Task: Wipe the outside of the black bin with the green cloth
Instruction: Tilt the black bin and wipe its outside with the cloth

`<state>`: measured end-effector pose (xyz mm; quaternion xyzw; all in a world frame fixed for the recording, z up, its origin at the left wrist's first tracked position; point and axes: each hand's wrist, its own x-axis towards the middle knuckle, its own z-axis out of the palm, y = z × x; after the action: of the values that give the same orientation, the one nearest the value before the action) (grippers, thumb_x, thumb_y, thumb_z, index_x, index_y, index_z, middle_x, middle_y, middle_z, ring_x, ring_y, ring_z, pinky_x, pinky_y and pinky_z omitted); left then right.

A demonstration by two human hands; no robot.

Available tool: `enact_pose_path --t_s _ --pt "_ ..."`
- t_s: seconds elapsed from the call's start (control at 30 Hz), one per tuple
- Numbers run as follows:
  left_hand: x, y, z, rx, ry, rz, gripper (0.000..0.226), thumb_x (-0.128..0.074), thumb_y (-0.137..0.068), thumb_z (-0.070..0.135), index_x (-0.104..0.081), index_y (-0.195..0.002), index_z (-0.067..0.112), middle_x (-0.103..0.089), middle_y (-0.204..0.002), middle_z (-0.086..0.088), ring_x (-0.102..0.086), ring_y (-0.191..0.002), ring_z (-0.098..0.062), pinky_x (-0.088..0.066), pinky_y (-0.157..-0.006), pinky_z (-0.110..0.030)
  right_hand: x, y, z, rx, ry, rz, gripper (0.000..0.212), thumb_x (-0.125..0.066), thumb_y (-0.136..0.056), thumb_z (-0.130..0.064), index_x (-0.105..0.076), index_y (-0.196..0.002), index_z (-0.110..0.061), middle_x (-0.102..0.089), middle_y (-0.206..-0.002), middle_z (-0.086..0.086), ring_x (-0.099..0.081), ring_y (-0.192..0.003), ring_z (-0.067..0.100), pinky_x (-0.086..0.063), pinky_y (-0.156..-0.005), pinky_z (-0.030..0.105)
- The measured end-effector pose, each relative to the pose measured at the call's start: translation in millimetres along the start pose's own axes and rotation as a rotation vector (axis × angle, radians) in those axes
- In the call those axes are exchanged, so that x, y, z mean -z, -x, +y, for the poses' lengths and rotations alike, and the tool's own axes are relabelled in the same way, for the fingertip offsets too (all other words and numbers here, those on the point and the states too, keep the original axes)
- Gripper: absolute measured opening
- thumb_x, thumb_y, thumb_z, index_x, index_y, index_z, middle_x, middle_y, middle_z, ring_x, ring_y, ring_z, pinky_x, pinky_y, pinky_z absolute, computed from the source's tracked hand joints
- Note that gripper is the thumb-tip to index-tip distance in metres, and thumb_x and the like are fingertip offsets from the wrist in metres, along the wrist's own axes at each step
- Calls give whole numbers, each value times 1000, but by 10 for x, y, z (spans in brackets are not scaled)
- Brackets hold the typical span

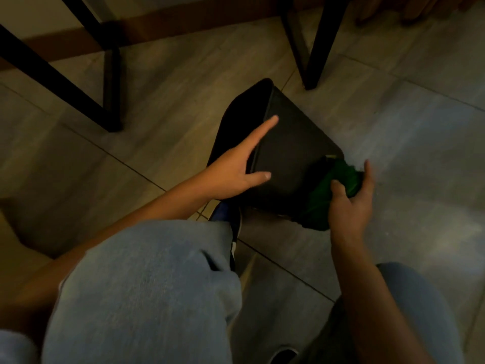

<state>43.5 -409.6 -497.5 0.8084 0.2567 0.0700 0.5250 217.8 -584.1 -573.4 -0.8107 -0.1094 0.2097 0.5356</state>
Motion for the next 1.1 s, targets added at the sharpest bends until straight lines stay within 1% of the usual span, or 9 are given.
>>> enact_pose_path --t_s 0.1,0.27,0.37,0.5,0.67,0.77,0.83,0.97,1.1 --pt "-37 12 63 -24 -28 -141 109 -80 -86 17 -3 -161 30 -16 -166 10 -26 -146 8 -31 -115 -14 -114 -7 -197 128 -13 -59 64 -61 -99 -21 -37 -157 -36 -46 -152 -12 -48 -140 9 -42 -119 35" --pt "7 163 10 -22 -248 -259 116 -82 -83 28 5 -157 47 -22 -167 7 -43 -143 -10 -44 -114 -34 -204 44 -202 175 119 -110 58 -61 -102 -19 -42 -156 -30 -46 -154 2 -41 -129 0 -28 -99 0" --pt "20 234 -32 -92 -501 -306 113 -79 -85 33 8 -155 50 -30 -164 1 -54 -129 -19 -49 -103 -30 -187 152 -38 177 98 -77 55 -62 -100 -17 -47 -153 -28 -50 -150 3 -46 -130 5 -40 -109 18" --pt "2 294 -58 -138 -533 -285 111 -77 -87 32 11 -154 47 -40 -152 -9 -41 -122 -8 -26 -91 4 -181 209 65 120 88 -31 54 -62 -99 -15 -50 -150 -26 -53 -147 3 -50 -131 11 -45 -115 44" --pt "-71 370 -174 -377 -629 -195 83 -59 -101 30 0 -159 38 -37 -152 -11 -56 -125 -24 -57 -93 -37 -116 225 64 119 17 -2 51 -62 -99 -14 -53 -148 -25 -55 -143 3 -53 -128 10 -48 -113 43" --pt "-111 354 -248 -515 -712 -74 64 -57 -103 23 -21 -156 32 -60 -97 -6 -61 -74 -18 -57 -59 -33 -111 237 58 126 1 2 50 -63 -99 -15 -54 -147 -26 -56 -142 2 -55 -126 10 -50 -111 41" --pt "-127 316 -272 -536 -738 -6 57 -58 -103 21 -32 -152 30 -41 -68 3 -38 -55 -10 -44 -45 -30 -109 237 48 125 6 -15 49 -63 -99 -15 -55 -147 -26 -56 -142 2 -55 -126 9 -50 -111 41" --pt "-62 104 -119 -487 -547 -17 33 -56 -101 19 -65 -133 21 -63 -75 1 -51 -61 -5 -46 -53 -25 -61 227 -38 149 -80 17 46 -63 -96 -22 -60 -141 -28 -61 -138 1 -60 -127 15 -52 -108 48" --pt "108 -376 388 -417 -379 -45 26 -60 -98 13 -71 -122 16 -74 -116 3 -67 -104 -1 -50 -91 -12 15 134 -312 201 -204 77 47 -63 -96 -17 -59 -142 -20 -65 -137 3 -64 -125 14 -53 -109 43"
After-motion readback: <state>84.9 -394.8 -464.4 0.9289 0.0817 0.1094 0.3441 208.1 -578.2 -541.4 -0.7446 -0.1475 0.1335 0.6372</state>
